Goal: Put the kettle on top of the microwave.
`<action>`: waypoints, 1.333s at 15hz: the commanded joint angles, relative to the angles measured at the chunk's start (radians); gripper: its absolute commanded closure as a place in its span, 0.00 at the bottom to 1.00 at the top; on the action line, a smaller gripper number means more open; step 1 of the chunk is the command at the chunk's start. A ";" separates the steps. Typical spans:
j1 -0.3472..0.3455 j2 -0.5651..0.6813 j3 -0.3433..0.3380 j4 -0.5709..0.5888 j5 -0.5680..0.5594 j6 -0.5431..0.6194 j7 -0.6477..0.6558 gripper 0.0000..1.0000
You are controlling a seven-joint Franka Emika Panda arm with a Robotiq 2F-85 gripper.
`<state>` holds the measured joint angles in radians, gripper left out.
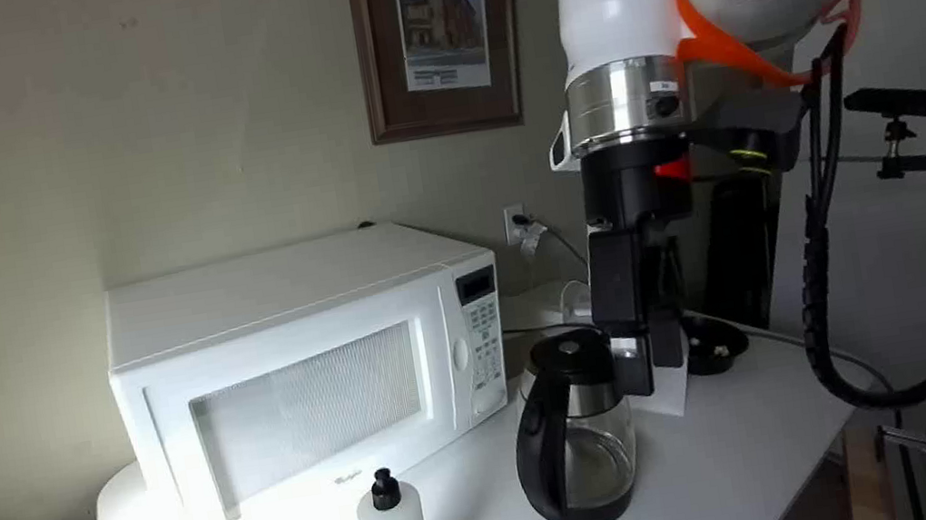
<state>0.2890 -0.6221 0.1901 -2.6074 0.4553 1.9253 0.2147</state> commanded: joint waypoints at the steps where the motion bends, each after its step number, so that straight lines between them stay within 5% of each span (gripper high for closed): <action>1: -0.016 -0.002 0.013 0.002 0.007 -0.006 -0.007 0.00; 20: -0.030 -0.010 0.024 -0.008 0.008 0.010 0.037 0.00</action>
<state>0.2881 -0.6221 0.1904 -2.6070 0.4552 1.9253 0.2146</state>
